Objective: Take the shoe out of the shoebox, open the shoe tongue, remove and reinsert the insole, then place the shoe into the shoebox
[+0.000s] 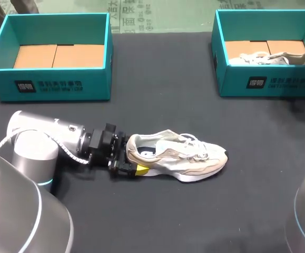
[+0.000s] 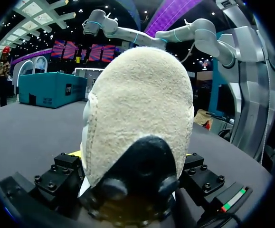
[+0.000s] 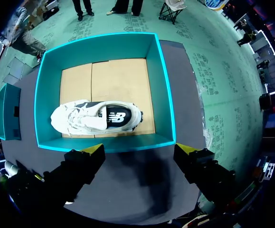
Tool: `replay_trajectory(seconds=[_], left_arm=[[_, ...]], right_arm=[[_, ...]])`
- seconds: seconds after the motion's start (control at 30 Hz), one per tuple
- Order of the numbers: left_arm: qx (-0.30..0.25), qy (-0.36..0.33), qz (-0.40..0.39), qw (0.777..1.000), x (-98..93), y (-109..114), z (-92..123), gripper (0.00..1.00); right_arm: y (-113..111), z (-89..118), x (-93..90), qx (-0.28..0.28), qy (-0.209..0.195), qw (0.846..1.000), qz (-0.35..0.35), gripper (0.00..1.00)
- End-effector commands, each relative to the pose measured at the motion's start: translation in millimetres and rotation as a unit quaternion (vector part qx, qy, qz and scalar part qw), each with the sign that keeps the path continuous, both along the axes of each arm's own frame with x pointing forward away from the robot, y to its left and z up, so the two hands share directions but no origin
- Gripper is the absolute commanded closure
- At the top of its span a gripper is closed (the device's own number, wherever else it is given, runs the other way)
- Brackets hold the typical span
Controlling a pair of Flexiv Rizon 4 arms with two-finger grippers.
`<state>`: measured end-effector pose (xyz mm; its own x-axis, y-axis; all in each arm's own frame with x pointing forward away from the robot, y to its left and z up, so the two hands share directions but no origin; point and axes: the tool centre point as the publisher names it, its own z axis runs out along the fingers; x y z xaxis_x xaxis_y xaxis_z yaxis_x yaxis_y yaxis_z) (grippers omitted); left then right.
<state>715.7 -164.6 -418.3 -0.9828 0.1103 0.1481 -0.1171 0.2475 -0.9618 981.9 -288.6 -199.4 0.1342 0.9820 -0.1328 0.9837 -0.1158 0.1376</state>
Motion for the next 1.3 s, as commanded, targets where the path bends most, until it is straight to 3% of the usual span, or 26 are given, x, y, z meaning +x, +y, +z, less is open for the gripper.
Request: replay_trajectory(seconds=[0.03,0.37,0.5,0.9,1.3], left_arm=[[0.000,0.000,0.000,1.000,2.2,0.7,-4.4,1.00],[0.000,0.000,0.000,1.000,2.2,0.7,-4.4,1.00],[0.000,0.000,0.000,1.000,2.2,0.7,-4.4,1.00],[0.000,0.000,0.000,1.000,2.2,0.7,-4.4,1.00],[0.000,0.000,0.000,1.000,2.2,0.7,-4.4,1.00]], right_arm=[[0.0,0.2,-0.8,0.000,0.000,1.000,0.000,0.00],[8.0,3.8,1.5,0.020,0.014,0.999,-0.022,0.00],[39.5,7.3,-10.0,0.036,0.026,0.998,-0.048,0.00],[163.4,11.8,-81.8,0.035,0.028,0.997,-0.068,0.00],[163.4,11.8,-81.8,0.035,0.028,0.997,-0.068,0.00]])
